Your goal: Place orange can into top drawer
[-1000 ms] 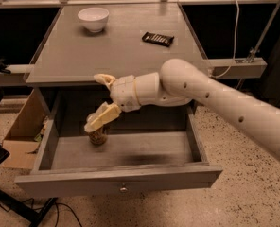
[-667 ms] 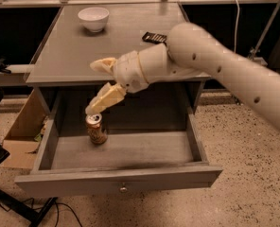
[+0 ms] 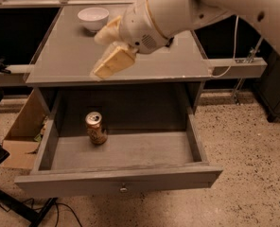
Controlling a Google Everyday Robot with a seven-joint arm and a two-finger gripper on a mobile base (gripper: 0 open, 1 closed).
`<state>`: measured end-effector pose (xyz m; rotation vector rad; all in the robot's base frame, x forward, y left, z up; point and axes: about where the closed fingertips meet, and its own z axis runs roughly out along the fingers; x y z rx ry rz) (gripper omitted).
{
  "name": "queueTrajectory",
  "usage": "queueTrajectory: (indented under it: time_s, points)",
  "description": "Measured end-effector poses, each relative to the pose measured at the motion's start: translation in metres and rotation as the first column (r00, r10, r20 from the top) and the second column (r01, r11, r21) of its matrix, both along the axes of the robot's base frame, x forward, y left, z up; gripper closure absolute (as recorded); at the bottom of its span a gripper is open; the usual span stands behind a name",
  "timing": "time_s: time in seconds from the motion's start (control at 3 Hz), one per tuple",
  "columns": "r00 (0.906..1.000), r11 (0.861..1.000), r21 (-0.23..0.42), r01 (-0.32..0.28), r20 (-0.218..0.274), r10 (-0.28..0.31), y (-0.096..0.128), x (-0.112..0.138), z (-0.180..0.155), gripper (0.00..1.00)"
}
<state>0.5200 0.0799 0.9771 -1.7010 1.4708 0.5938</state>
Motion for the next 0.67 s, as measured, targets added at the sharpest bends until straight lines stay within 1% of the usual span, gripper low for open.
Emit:
queueTrajectory:
  time_s: [0.33, 0.67]
  points:
    - [0.9582, 0.976, -0.061, 0.208, 0.213, -0.191, -0.046, 0.000, 0.028, 0.01]
    - [0.8847, 0.931, -0.038, 0.363, 0.328, -0.332, -0.089, 0.007, 0.034, 0.00]
